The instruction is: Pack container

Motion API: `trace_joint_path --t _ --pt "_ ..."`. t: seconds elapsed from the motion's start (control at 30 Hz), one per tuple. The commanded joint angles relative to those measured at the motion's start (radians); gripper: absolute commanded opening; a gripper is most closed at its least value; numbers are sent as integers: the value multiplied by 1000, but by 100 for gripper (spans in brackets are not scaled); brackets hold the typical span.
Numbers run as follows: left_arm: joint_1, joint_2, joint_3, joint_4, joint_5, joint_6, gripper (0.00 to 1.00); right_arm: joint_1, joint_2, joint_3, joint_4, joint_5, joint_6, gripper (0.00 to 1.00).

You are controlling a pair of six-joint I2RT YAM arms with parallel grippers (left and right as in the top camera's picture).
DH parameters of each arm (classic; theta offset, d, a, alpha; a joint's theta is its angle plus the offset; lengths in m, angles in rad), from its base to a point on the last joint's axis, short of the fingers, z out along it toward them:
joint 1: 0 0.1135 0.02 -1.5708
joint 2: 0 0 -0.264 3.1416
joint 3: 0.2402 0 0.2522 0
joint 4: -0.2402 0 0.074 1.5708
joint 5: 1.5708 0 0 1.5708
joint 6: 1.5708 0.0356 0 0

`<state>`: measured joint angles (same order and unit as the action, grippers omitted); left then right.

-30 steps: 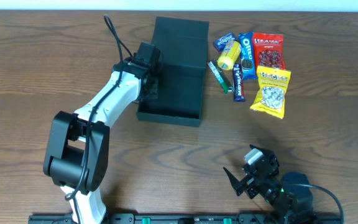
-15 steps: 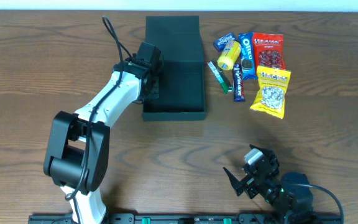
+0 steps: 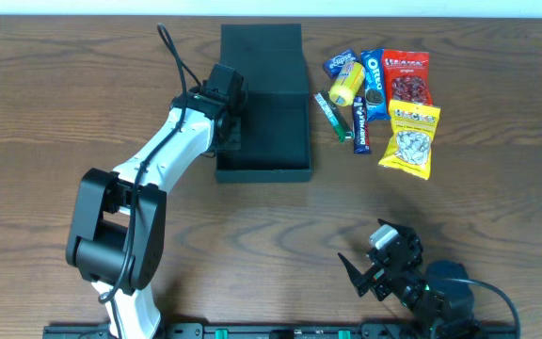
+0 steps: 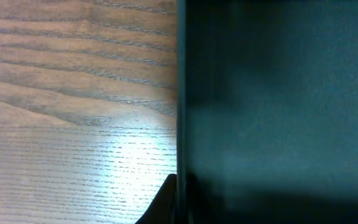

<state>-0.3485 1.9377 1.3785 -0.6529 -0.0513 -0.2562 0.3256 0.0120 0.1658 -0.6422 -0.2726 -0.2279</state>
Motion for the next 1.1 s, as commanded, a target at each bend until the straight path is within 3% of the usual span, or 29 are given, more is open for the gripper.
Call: trace_joint_path --t 0.0,0.77,0.8,0.87,0.93,1.07 --pt "4 18 -3 -4 -3 54 6 7 -6 -3 0 0 -13 99" --pt "3 18 -3 3 -3 118 7 7 -6 -3 0 -1 -13 99" --pt "2 18 -3 3 -3 115 11 7 -6 -3 0 -1 -13 99" --pt "2 18 -3 3 -2 92 38 7 -6 -3 0 -1 -13 99" --pt "2 15 0 3 18 91 57 7 -6 -3 0 -1 -13 99" --pt "2 -11 48 -29 34 84 68 7 -6 -3 0 0 -13 99"
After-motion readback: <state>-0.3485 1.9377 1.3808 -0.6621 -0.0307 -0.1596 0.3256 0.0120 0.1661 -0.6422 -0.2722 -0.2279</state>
